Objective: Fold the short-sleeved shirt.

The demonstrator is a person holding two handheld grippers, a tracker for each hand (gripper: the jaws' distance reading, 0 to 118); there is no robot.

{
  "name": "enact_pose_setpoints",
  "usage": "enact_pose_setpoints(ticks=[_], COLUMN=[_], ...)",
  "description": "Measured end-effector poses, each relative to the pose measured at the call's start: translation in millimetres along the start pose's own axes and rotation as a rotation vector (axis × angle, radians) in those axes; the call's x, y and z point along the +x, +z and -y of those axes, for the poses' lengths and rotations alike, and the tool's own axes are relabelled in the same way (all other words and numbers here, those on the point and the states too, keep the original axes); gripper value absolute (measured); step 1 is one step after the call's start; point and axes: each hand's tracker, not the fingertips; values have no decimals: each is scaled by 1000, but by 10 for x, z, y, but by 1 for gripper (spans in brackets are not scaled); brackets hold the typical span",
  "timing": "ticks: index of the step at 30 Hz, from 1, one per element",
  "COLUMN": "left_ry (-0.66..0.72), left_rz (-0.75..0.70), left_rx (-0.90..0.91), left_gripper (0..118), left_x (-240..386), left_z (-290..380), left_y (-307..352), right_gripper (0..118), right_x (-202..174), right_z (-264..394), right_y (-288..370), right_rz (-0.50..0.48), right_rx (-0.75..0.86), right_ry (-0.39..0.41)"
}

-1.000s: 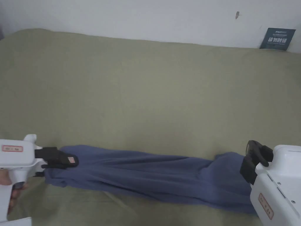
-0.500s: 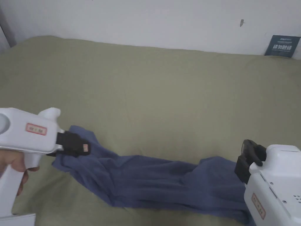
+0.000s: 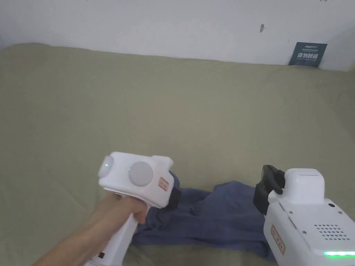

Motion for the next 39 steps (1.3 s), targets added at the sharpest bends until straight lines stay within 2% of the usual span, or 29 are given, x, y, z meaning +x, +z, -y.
enact_pose_setpoints(ticks=[1,2,3,5,9,10,11,12,13,14,17,20,26,31,39], left_ry=[6,23,57,128,223,245,261,275,298,311,349,416,431,460,463], left_rz=[5,42,86,151,191,199,221,224,228,233,223,317,346,467,460], left_rx=[1,-1,18,78,130,156,175,181,208,216,228,182,117,113,93], left_gripper=[75,110,118,113,111,104,90,66,18,2,2,2,2,2,1], left_x=[1,23,-4,-81,-315,-393,-489,-575,-648,-728,-896,-934,-707,-486,-371], left_z=[15,25,47,84,152,151,187,225,268,281,344,358,299,302,418], left_y=[-74,-143,-184,-87,211,286,374,450,504,541,491,289,-258,-380,-710], right_gripper=[8,8,7,8,8,8,8,8,8,8,7,8,8,8,8], right_x=[3,4,4,7,9,8,6,3,2,-1,-8,-8,25,76,67], right_z=[14,24,33,53,77,81,85,88,92,96,101,105,107,92,157], right_y=[-11,-16,-21,-26,-45,-47,-51,-58,-62,-69,-89,-94,-84,-81,-97], right_rz=[0,0,1,0,-2,-3,-2,-4,-5,-7,-10,-13,-12,-3,0], right_rx=[-5,-10,-14,-20,-31,-32,-32,-33,-34,-35,-37,-42,-49,-47,-65], right_ry=[-1,-4,-6,-9,-13,-16,-19,-19,-20,-22,-27,-36,-24,-22,-31])
